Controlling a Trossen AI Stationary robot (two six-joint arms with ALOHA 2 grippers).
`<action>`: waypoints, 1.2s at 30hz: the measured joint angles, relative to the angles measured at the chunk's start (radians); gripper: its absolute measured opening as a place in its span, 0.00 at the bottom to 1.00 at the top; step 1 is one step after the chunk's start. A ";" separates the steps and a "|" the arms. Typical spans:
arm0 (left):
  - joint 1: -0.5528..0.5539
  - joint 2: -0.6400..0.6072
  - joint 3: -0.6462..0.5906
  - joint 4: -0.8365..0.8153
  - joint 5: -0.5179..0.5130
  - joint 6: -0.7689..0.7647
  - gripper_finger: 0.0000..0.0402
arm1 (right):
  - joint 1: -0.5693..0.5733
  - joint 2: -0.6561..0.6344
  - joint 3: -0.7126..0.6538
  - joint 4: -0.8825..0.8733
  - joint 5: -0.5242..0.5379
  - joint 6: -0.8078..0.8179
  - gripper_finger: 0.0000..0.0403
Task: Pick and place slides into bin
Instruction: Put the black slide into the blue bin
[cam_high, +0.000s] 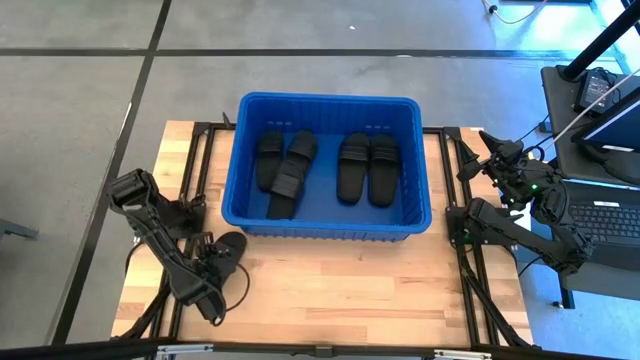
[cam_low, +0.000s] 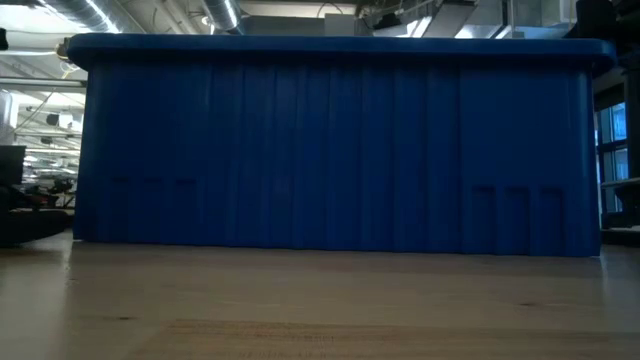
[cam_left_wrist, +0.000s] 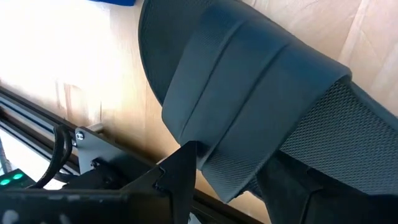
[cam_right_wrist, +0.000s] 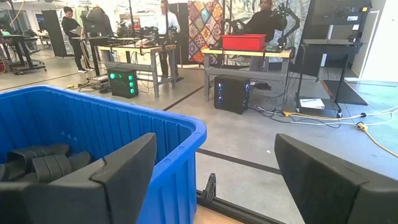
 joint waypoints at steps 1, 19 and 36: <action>0.002 0.000 0.000 0.004 0.000 0.000 0.38 | 0.000 0.000 0.000 0.000 0.000 0.000 0.81; 0.002 0.000 0.000 0.069 -0.069 0.007 0.38 | 0.000 0.000 0.000 0.000 0.000 -0.001 0.81; 0.008 0.000 0.000 0.129 -0.119 -0.076 0.03 | 0.000 0.000 0.000 0.000 0.000 -0.004 0.81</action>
